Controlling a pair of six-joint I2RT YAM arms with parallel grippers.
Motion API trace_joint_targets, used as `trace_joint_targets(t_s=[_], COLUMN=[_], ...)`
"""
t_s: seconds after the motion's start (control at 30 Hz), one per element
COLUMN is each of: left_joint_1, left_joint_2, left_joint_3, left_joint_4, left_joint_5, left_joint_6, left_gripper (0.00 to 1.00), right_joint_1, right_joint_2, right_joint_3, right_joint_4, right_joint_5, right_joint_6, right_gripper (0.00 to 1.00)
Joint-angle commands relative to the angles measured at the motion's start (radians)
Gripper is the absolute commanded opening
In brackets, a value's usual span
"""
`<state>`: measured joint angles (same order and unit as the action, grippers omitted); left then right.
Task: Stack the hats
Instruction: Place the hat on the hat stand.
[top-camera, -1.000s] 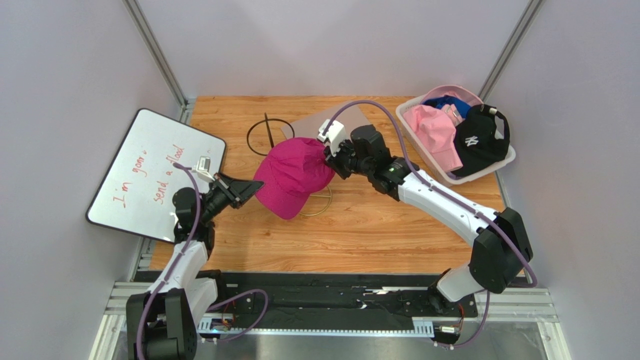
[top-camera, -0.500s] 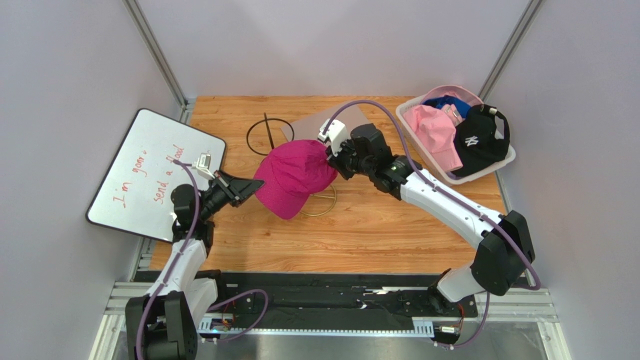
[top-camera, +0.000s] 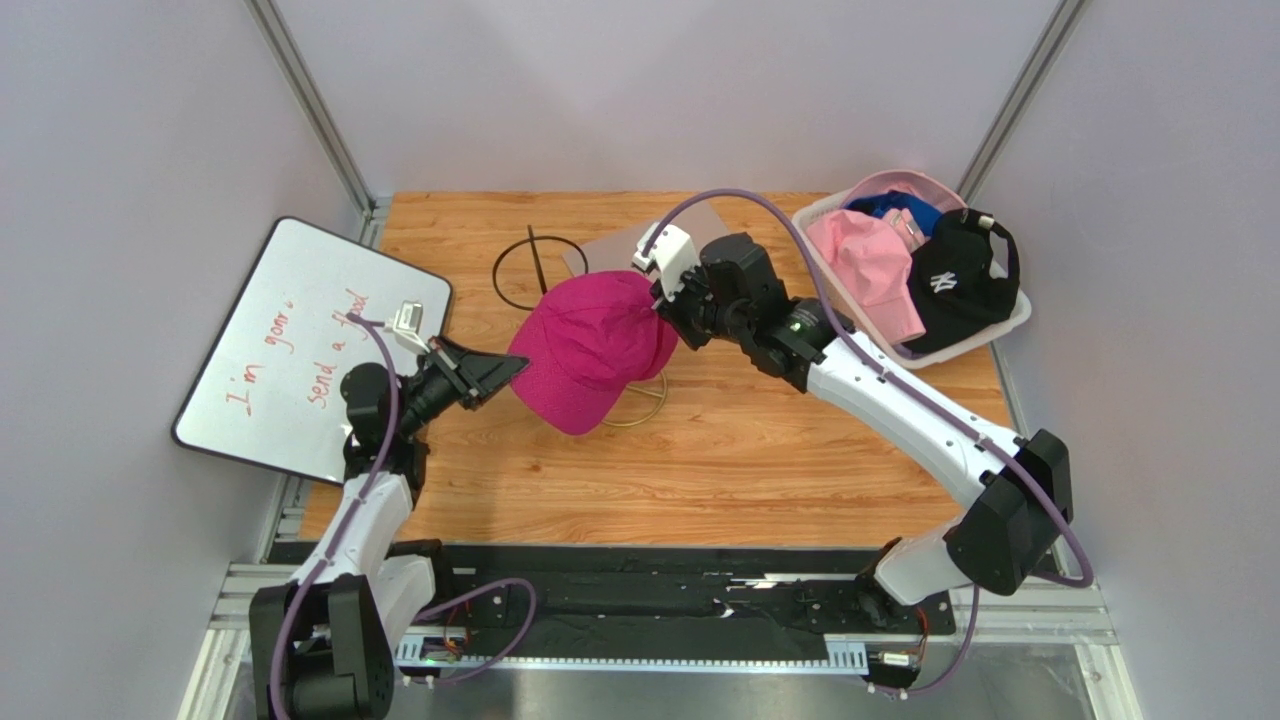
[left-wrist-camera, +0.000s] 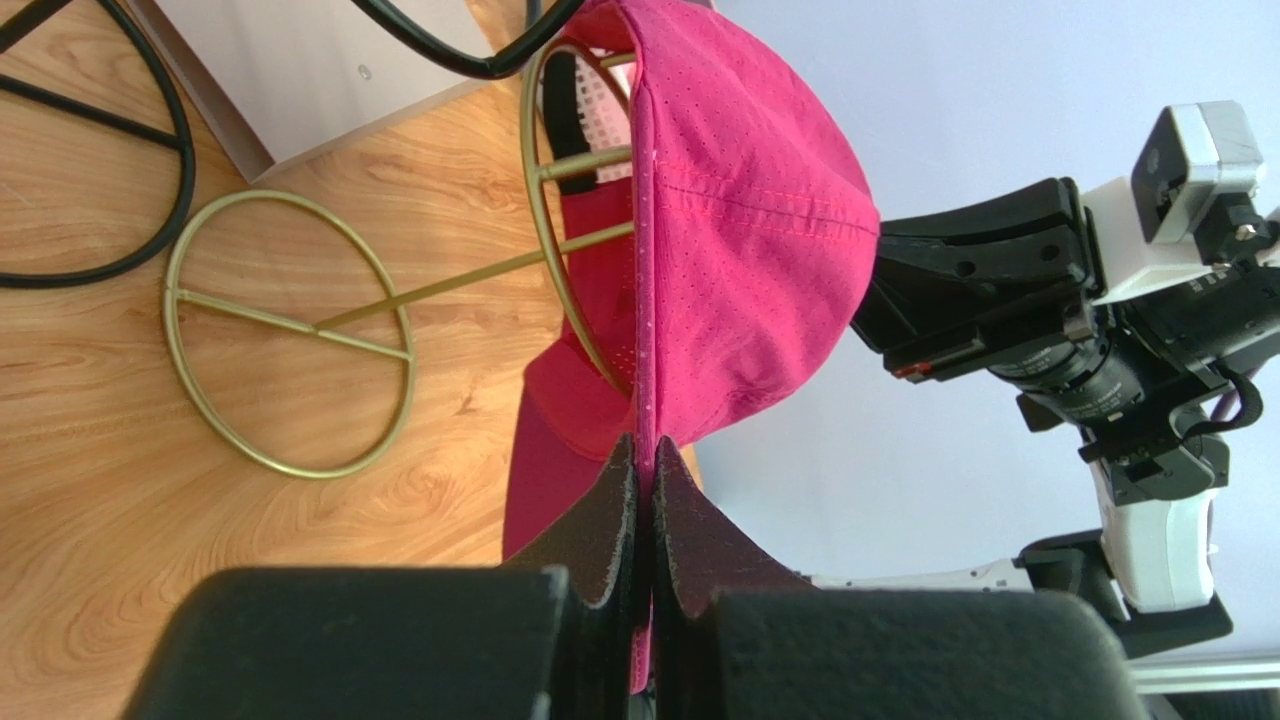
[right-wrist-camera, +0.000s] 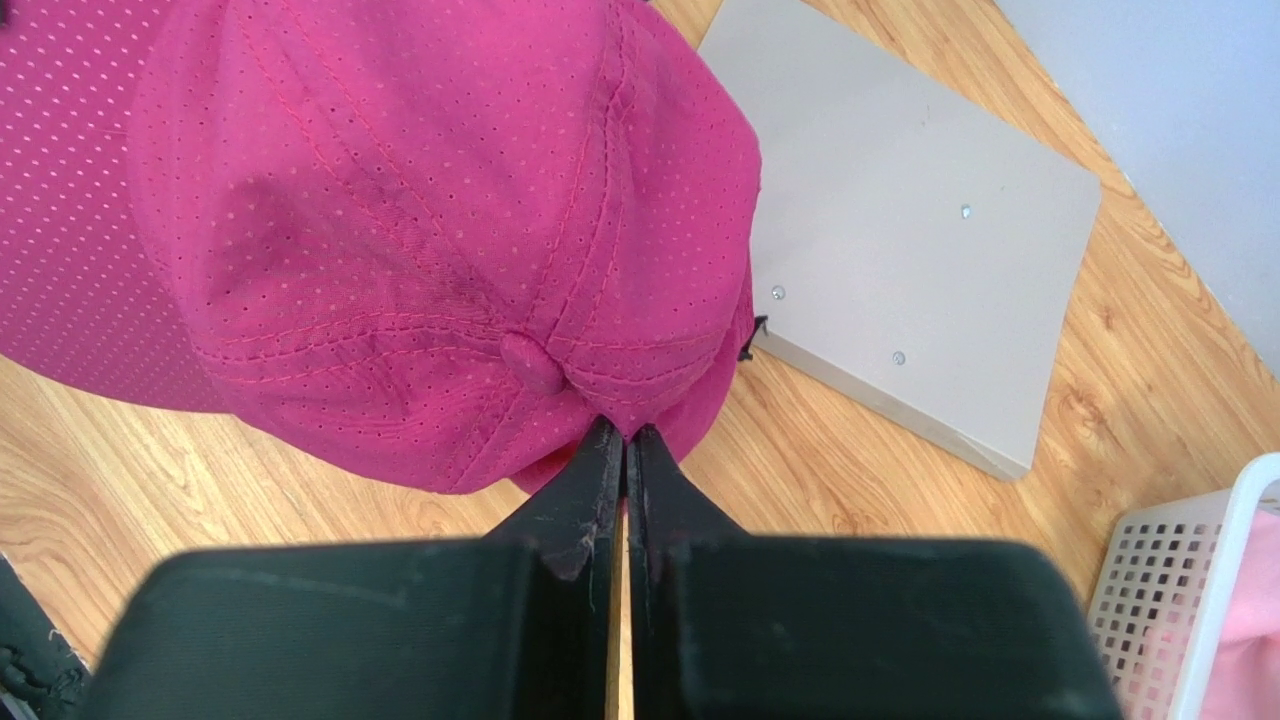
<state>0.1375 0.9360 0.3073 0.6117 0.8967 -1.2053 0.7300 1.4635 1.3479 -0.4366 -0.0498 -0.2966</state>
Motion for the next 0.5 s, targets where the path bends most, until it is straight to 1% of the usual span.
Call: trace_joint_targets(t_s=[0.0,0.2,0.27,0.37,0.47], left_joint_1=[0.010,0.010,0.010,0.010,0.010], left_joint_2=[0.000,-0.025,-0.028,-0.019,0.020], left_joint_3=[0.038,0.053,0.056,0.065,0.072], left_joint_4=[0.013,0.006,0.013,0.022,0.068], left_joint_5=[0.036,0.038,0.031,0.016,0.016], left_joint_6=[0.041,0.027,0.015,0.003,-0.025], left_gripper=[0.00,0.00,0.00,0.00,0.00], right_joint_1=[0.002,0.014,0.025,0.035,0.040], right_joint_2=[-0.043,-0.051,-0.055,-0.057,-0.048], right_joint_3=[-0.027,0.029,0.055,0.088,0.121], right_joint_4=[0.045,-0.026,-0.047,-0.070,-0.086], right_joint_5=[0.025,0.048,0.090,0.111,0.120], right_joint_6=[0.010,0.022,0.022,0.022,0.017], right_gripper=[0.00,0.00,0.00,0.00,0.00])
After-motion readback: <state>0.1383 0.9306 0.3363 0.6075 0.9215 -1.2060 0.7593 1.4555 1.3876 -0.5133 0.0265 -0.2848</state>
